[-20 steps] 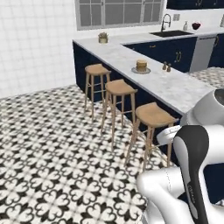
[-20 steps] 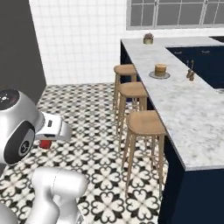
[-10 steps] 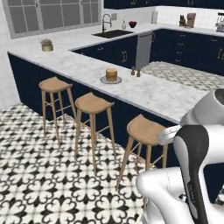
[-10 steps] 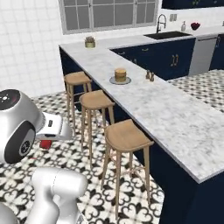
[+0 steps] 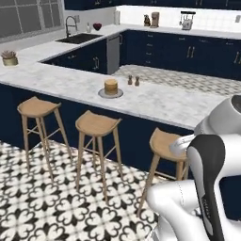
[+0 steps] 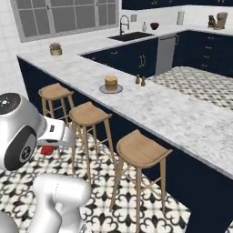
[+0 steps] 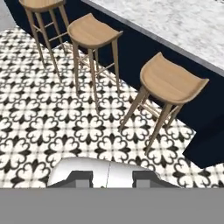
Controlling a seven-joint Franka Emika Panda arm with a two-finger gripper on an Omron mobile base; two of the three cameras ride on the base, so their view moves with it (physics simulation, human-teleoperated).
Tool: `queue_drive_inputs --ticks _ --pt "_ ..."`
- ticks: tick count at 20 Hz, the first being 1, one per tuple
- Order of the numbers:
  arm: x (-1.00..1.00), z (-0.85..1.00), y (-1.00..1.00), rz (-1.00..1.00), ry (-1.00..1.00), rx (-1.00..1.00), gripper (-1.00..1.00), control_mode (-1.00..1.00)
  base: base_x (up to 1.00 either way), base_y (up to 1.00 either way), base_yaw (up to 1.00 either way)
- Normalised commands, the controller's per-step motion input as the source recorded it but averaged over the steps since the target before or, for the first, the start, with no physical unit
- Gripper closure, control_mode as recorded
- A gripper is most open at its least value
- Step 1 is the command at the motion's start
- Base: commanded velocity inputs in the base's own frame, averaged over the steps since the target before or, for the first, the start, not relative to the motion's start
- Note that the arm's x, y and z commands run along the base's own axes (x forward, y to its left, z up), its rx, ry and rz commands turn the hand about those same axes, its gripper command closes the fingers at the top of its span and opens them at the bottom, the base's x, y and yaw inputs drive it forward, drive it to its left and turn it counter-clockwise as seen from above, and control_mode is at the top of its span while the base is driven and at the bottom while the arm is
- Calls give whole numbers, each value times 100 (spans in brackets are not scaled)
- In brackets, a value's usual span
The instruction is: Take the strawberry from the fridge and place it on top of the pancake, located on the dining counter.
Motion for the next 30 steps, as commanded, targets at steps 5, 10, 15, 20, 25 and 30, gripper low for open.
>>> queue_drive_inputs --ticks 5,10,15,20,25,30 --pt "0 0 0 0 0 0 100 100 47 100 -50" --pt "0 0 0 0 0 0 100 100 47 100 -51" --pt "0 0 0 0 0 0 100 100 42 100 -52" --pt "0 0 0 0 0 0 100 100 43 100 -52" --pt "0 0 0 0 0 0 100 100 46 99 -48" --pt "0 0 0 0 0 0 100 100 33 27 -10"
